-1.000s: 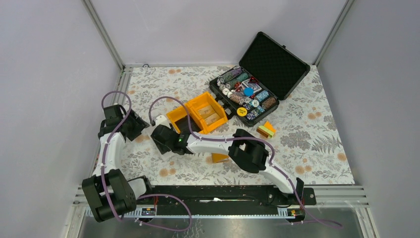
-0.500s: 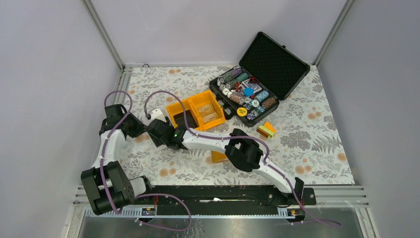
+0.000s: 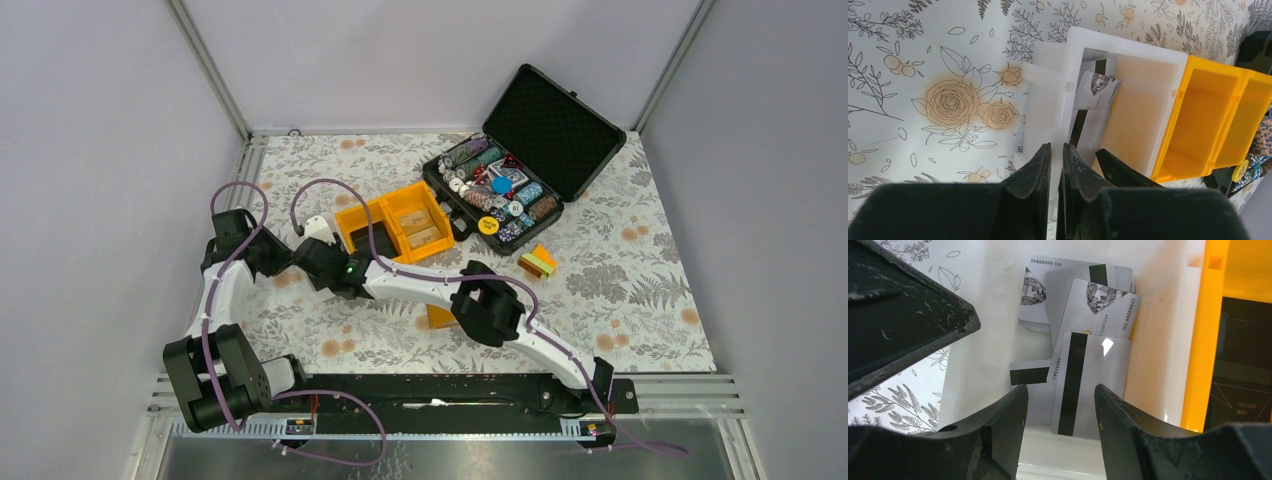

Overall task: Put the credit cards into the card holder
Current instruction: Pick up the credit card from the storage box.

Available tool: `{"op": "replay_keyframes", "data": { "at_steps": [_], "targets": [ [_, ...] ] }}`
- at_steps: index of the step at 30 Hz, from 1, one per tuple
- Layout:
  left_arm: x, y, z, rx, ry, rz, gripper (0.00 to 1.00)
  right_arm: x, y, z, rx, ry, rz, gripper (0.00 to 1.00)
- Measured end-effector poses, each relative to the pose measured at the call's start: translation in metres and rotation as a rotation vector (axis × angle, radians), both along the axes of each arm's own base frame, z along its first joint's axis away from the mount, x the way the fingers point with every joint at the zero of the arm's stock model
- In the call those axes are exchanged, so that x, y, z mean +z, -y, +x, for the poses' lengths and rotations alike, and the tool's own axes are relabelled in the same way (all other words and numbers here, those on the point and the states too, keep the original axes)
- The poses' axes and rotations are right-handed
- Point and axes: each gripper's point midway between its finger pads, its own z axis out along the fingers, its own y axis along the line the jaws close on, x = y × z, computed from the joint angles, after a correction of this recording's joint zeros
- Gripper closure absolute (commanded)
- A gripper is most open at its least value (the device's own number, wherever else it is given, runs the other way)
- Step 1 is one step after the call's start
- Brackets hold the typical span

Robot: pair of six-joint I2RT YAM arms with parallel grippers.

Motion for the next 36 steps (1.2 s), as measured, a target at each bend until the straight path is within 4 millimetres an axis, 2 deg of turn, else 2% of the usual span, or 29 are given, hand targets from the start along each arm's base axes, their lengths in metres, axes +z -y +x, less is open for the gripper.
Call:
{"op": "replay_keyframes", "data": {
  "at_steps": [8,12,16,23,31,36],
  "targets": [
    [0.0,0.0,0.002,-0.001,0.005,0.0,1.0,0.003,-0.007,0.014,-0.048,0.016,0.037,0.47],
    [0.0,0.0,0.002,-0.001,0.005,0.0,1.0,-0.003,-0.01,0.019,-0.069,0.028,0.041,0.49],
    [0.0,0.0,0.002,-0.002,0.007,-0.003,1.0,-0.019,-0.011,0.024,-0.09,0.04,0.031,0.49],
    [0.0,0.001,0.004,-0.006,0.013,-0.01,1.0,-0.019,-0.009,0.038,-0.152,0.105,0.031,0.49],
    [0.0,0.003,0.005,-0.01,0.013,-0.019,1.0,-0.017,-0.001,0.047,-0.198,0.155,0.014,0.66],
    [0.0,0.006,0.005,-0.016,0.014,-0.031,1.0,-0.016,0.003,0.049,-0.211,0.176,-0.003,0.65]
  ]
}}
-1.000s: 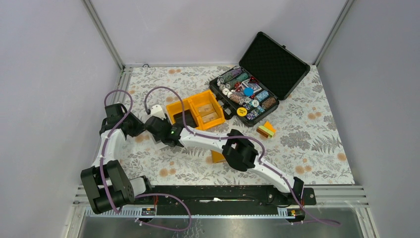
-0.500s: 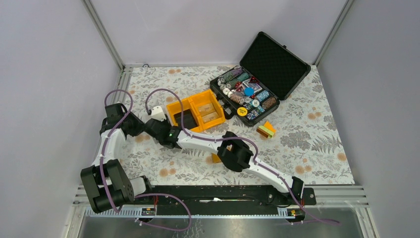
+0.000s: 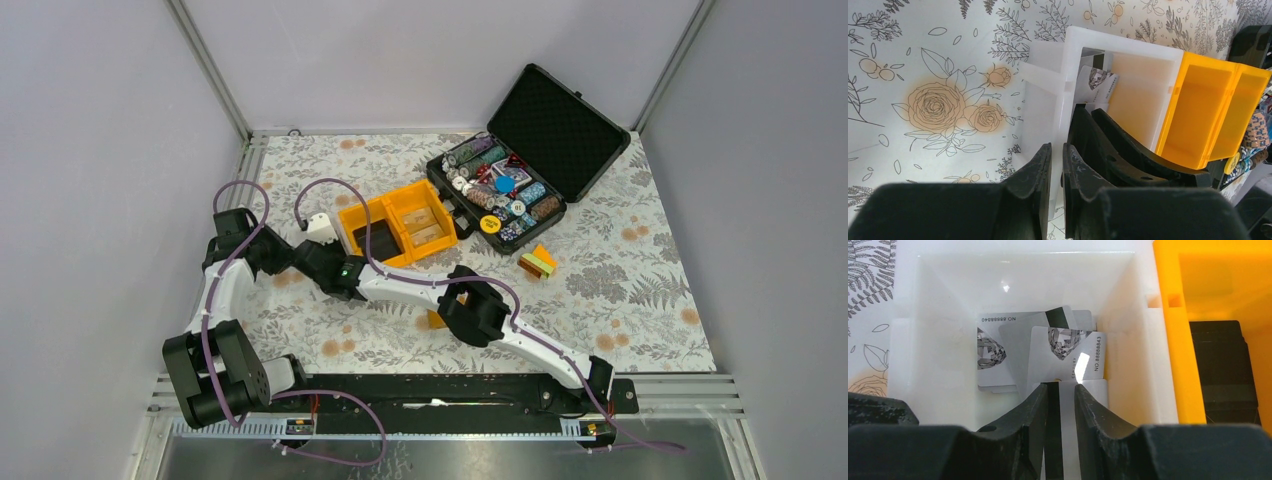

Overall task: Put the credit cards into the card holder
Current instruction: Pick up the credit card from the storage box.

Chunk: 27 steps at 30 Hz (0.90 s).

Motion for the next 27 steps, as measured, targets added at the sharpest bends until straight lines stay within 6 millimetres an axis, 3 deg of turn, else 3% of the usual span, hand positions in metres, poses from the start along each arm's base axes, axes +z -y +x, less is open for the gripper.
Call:
{"op": "replay_keyframes", "data": {
  "at_steps": [7,27],
  "targets": [
    [0.0,0.001,0.0,-0.003,0.001,-0.004,1.0,-0.002,-0.001,-0.002,0.019,-0.011,-0.009,0.48],
    [0.0,0.001,0.0,-0.002,0.0,-0.006,1.0,-0.004,-0.011,-0.004,0.056,-0.033,0.018,0.34]
  ]
}}
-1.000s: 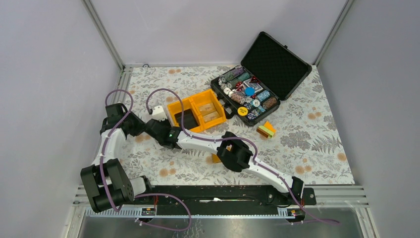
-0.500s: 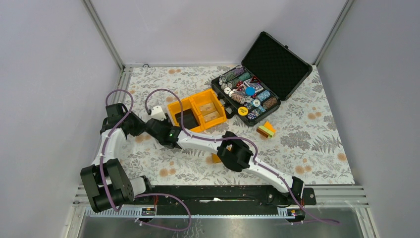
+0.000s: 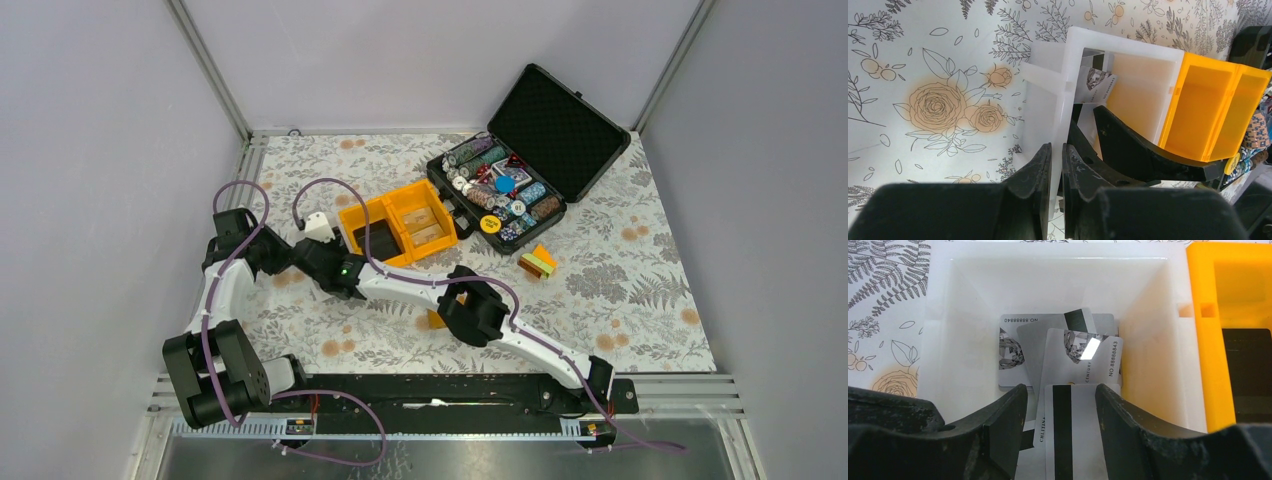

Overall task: Put the credit cards into the card holder
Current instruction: Pick up the credit card from the storage box.

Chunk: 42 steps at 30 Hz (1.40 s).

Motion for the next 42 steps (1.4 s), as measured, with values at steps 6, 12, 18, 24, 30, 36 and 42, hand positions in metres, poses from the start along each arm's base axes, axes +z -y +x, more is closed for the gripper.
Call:
{"op": "replay_keyframes", "data": {
  "at_steps": [6,12,18,24,30,36,42],
  "targets": [
    [0.0,0.001,0.0,-0.002,0.0,-0.004,1.0,-0.004,0.004,-0.002,-0.004,-0.015,-0.008,0.34],
    [0.001,0.01,-0.004,-0.019,0.001,-0.04,1.0,-0.005,0.02,-0.006,-0.019,-0.028,-0.033,0.38],
    [0.02,0.013,-0.007,-0.037,0.08,-0.015,0.83,-0.008,0.044,-0.015,-0.024,-0.041,-0.081,0.4],
    [0.034,0.005,-0.006,-0.017,0.127,0.037,0.66,-0.01,0.058,-0.02,-0.018,-0.041,-0.102,0.34],
    [0.017,0.001,0.006,-0.006,0.043,0.01,0.61,-0.009,0.06,-0.019,-0.016,-0.035,-0.115,0.45],
    [0.012,0.001,0.013,-0.011,0.022,-0.01,0.62,-0.01,0.063,-0.018,-0.009,-0.015,-0.147,0.52],
    [0.013,0.002,0.014,-0.011,0.028,-0.012,0.62,-0.007,0.066,-0.017,0.009,0.018,-0.177,0.6]
  ]
}}
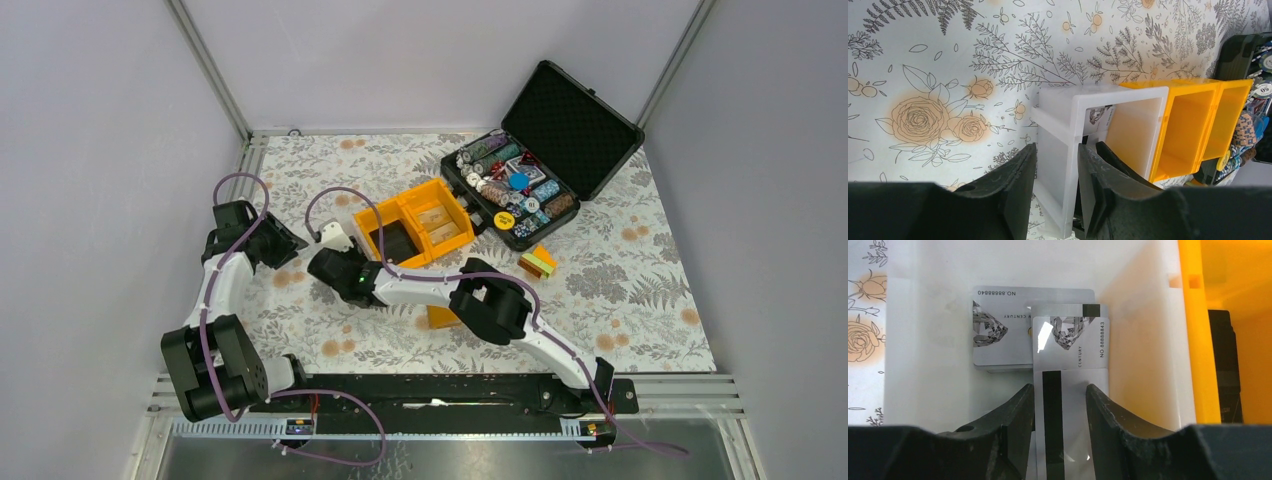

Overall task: Put the credit cards into the card holder
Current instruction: Pick up the credit card from the storage box.

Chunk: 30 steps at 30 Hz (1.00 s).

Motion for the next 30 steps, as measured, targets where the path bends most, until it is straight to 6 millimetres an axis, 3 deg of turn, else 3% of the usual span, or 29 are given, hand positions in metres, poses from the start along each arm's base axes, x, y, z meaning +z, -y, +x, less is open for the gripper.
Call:
{"op": "replay_keyframes", "data": {
  "at_steps": [11,17,22,30],
  "targets": [
    [0.004,0.002,0.002,-0.009,0.018,-0.011,0.62,0.008,0.005,0.002,0.023,0.029,-0.052,0.69],
    [0.005,0.006,0.002,-0.021,0.022,-0.023,0.61,0.028,0.011,0.004,0.015,0.035,-0.052,0.69],
    [0.006,0.014,0.003,-0.053,0.033,-0.03,0.59,0.044,0.024,0.019,-0.031,0.054,-0.051,0.71],
    [0.008,0.027,0.004,-0.096,0.041,-0.043,0.59,0.042,0.03,0.019,-0.038,0.038,-0.063,0.86]
  ]
}}
